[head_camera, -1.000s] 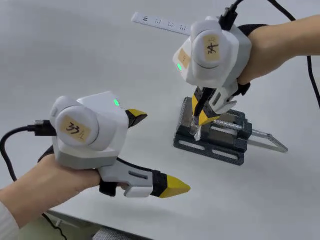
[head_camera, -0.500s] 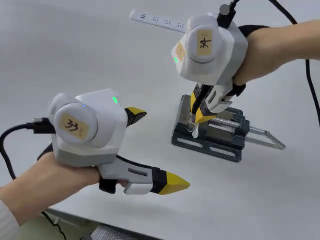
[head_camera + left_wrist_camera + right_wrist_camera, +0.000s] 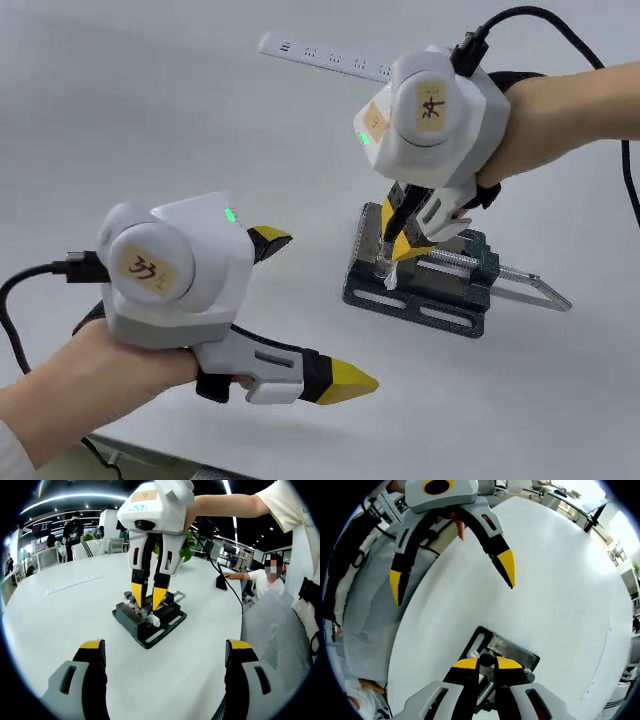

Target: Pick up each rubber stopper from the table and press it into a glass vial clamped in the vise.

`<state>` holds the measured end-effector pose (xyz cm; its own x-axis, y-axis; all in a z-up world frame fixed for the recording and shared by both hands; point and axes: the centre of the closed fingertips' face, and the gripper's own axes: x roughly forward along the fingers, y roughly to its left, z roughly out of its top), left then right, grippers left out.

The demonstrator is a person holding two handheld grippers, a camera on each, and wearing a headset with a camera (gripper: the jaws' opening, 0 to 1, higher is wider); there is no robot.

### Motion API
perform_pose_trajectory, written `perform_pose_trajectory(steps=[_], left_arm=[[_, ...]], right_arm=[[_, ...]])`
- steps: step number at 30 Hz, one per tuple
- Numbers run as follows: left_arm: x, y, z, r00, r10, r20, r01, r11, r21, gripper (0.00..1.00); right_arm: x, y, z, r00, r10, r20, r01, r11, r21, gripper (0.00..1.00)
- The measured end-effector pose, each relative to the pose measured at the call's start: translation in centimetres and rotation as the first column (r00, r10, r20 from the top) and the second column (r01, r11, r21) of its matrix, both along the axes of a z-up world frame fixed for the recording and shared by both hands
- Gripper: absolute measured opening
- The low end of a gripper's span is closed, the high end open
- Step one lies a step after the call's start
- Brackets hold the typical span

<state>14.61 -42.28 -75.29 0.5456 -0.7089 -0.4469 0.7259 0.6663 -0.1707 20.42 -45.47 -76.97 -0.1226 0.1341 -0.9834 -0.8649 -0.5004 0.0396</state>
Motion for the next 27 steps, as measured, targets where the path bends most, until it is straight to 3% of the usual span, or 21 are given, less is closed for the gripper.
perform_pose_trajectory(steps=[8, 14, 19, 25, 27], left_arm=[[-0.1, -0.2, 0.0, 1.000, -0.003, -0.001, 0.003, 1.000, -0.002, 0.99], [-0.2, 0.0, -0.2, 1.000, 0.001, -0.004, -0.001, 1.000, -0.001, 0.99], [-0.1, 0.0, -0.2, 1.000, 0.002, -0.004, -0.002, 1.000, -0.003, 0.99], [0.1, 0.1, -0.1, 1.000, 0.003, 0.001, -0.003, 1.000, -0.002, 0.99], [0.2, 0.1, 0.0, 1.000, 0.003, 0.003, -0.003, 1.000, -0.004, 0.99]], right_arm=[[0.1, 0.0, -0.1, 0.999, 0.040, 0.011, -0.040, 0.999, 0.014, 0.08], [-0.1, 0.0, 0.0, 0.999, 0.036, 0.001, -0.036, 0.999, 0.022, 0.11], [0.6, 0.1, 0.6, 1.000, 0.024, 0.019, -0.025, 0.999, 0.046, 0.15], [0.3, -0.1, 1.6, 0.999, 0.024, -0.037, -0.021, 0.997, 0.080, 0.11], [0.1, -0.2, 1.8, 0.999, 0.028, -0.034, -0.025, 0.995, 0.095, 0.09]])
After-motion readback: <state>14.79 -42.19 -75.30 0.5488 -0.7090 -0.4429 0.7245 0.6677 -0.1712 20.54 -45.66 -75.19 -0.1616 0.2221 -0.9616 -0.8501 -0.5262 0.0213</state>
